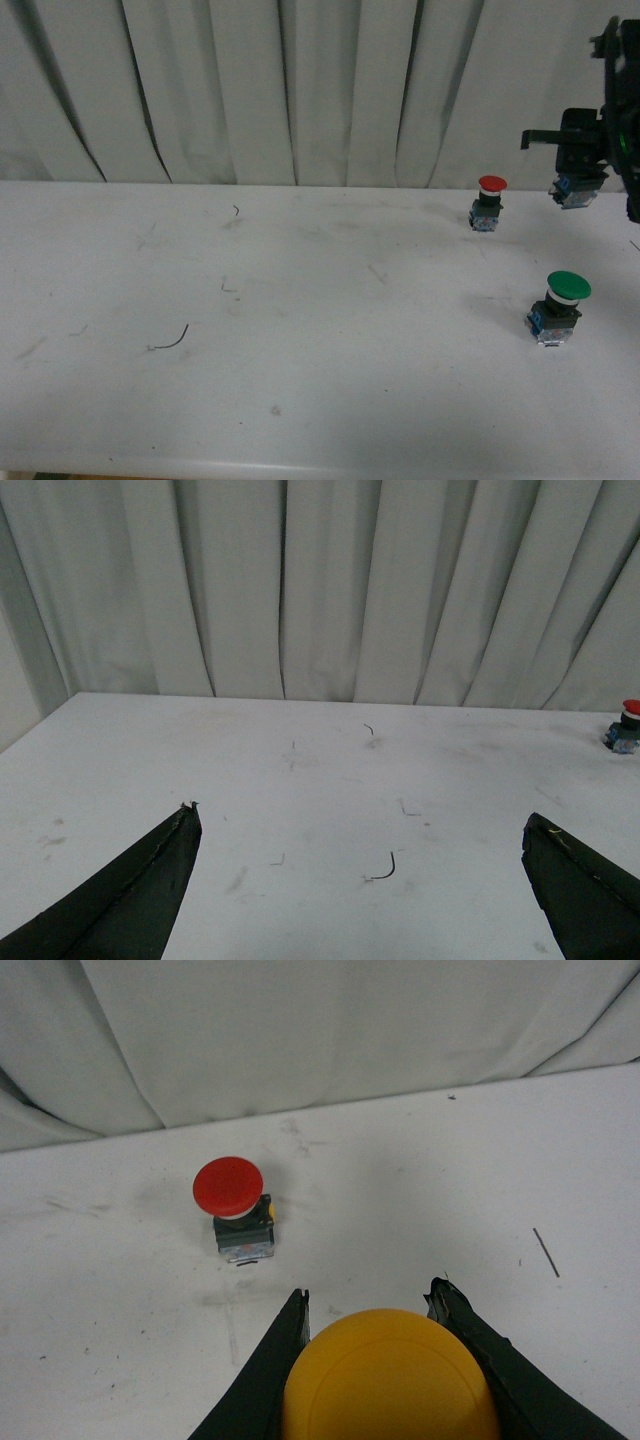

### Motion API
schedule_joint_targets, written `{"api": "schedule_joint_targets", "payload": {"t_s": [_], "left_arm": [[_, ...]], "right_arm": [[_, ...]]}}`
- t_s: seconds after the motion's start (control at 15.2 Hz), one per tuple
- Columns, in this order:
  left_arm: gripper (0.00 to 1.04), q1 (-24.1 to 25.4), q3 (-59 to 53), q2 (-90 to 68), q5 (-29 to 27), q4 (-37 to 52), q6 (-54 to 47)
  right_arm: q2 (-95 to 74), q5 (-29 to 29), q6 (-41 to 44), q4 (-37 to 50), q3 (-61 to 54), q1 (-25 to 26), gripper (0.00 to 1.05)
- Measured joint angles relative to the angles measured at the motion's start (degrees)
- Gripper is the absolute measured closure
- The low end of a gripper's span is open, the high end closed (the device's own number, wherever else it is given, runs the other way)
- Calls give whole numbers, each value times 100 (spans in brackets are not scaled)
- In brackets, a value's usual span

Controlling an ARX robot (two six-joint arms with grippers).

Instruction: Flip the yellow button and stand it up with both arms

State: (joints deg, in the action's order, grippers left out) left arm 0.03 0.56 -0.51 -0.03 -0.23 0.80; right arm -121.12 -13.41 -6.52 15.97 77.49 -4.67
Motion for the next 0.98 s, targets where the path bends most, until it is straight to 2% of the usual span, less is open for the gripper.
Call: {"api": "schedule_joint_targets", "payload": {"t_s": [0.39,0.59,0.98], "left_arm": [[7,0,0,0,-2,4,0],[7,0,0,0,0,2,0],[7,0,0,0,0,0,0]], "right_arm": [[-737,-629,-367,-750,793,-328,71],[-1172,-542,-800,-979,1082,-358,71],[-1567,-487,-1005,-1099,1504,-319,71]]}}
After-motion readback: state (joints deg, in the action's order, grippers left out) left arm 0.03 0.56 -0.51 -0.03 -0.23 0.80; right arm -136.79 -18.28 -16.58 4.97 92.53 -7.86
